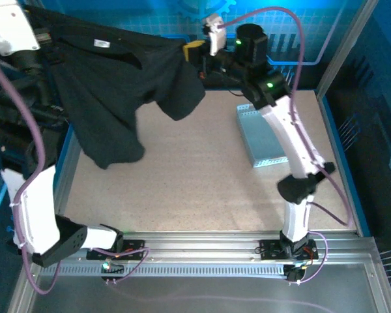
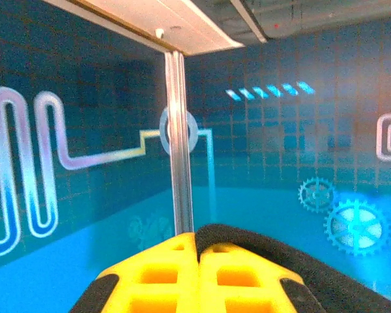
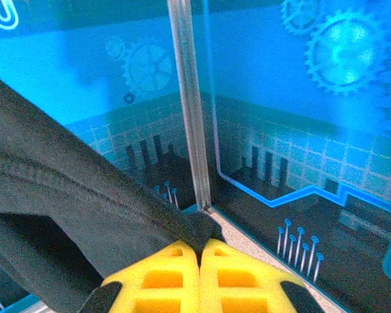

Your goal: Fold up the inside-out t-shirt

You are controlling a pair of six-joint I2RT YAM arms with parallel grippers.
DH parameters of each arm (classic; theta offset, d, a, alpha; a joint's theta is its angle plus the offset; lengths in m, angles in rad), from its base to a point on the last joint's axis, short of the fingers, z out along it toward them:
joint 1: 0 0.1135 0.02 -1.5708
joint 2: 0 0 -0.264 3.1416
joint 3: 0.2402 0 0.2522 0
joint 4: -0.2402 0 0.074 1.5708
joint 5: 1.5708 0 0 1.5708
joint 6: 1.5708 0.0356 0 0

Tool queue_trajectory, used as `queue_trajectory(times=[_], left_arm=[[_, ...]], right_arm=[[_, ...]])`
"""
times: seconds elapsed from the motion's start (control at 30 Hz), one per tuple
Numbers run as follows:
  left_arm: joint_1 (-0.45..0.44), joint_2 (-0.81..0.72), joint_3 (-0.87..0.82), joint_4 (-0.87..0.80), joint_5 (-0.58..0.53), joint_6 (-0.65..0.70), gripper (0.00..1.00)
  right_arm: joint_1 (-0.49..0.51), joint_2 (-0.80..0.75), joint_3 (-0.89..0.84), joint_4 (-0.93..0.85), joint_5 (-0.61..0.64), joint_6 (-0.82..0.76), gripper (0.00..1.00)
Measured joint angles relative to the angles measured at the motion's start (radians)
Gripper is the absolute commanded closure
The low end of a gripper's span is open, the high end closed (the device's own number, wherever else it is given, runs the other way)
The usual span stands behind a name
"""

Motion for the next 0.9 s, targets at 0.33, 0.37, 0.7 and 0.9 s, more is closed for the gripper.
queue_trajectory(times=[0.33, 0.37, 0.7, 0.9], left_arm=[[0.000, -0.275, -0.290, -0.182, 0.417, -0.266, 1.00], [0.000, -0.307, -0.367, -0.183, 0.455, -0.302, 1.00], [-0.158, -0.347, -1.162, -0.176, 0.651, -0.610, 1.00], [-0.530, -0.210, -1.320, -0.049, 0.679, -0.755, 1.00]], right_arm=[[0.003, 0.375, 0.513, -0.159, -0.044, -0.004, 1.00], [-0.001, 0.391, 0.516, -0.182, -0.044, -0.005, 1.00], [-0.038, 0.595, 0.517, -0.471, -0.002, -0.079, 1.00], [-0.082, 0.662, 0.516, -0.589, 0.059, -0.118, 1.00]])
